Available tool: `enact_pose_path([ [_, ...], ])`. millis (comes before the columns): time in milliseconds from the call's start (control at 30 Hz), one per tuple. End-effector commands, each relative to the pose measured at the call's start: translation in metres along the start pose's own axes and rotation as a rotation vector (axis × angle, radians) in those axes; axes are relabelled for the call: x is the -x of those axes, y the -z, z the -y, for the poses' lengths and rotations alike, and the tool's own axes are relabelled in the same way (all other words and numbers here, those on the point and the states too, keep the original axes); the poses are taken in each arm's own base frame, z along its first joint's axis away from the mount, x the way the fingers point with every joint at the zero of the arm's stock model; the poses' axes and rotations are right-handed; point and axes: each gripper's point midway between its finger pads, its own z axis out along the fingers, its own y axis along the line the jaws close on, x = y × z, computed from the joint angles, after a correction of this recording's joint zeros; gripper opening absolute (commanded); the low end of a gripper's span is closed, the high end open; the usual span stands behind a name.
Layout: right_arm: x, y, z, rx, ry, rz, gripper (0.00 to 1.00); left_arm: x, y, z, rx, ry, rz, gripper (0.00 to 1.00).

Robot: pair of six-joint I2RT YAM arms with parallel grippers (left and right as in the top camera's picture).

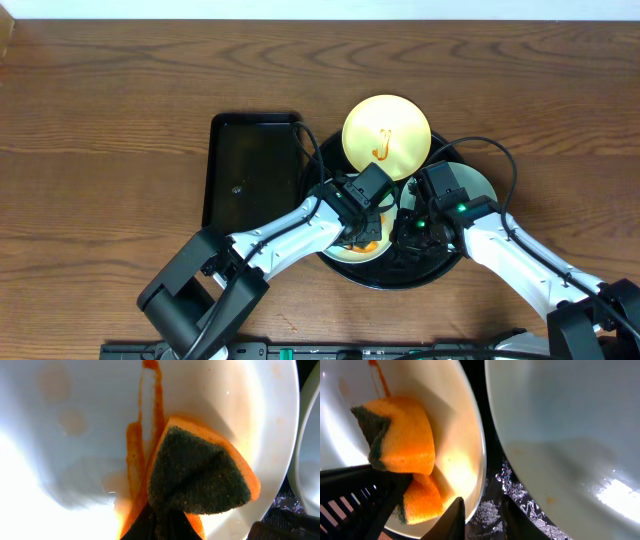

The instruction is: Clean dirty plates on tray and stack at the side

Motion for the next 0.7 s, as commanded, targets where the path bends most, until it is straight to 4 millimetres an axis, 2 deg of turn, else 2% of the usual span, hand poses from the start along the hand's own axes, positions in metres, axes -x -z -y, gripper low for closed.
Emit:
enact_pose_path([
  [0, 0.001, -0.002, 0.005, -0.039, -0.020, 0.024, 0.21, 0.002, -0.008, -0.014, 0.056, -0.011, 0.007, 0.07],
  [433, 0.008, -0.002, 0.004, -0.040, -0.027, 0.058, 0.20, 0.002, -0.008, -0.014, 0.056, -0.011, 0.007, 0.07],
  [667, 0.004, -0.014, 0.002, -0.028, -0.027, 0.020, 0.20, 0.002, -0.008, -0.014, 0.056, -0.011, 0.007, 0.07],
])
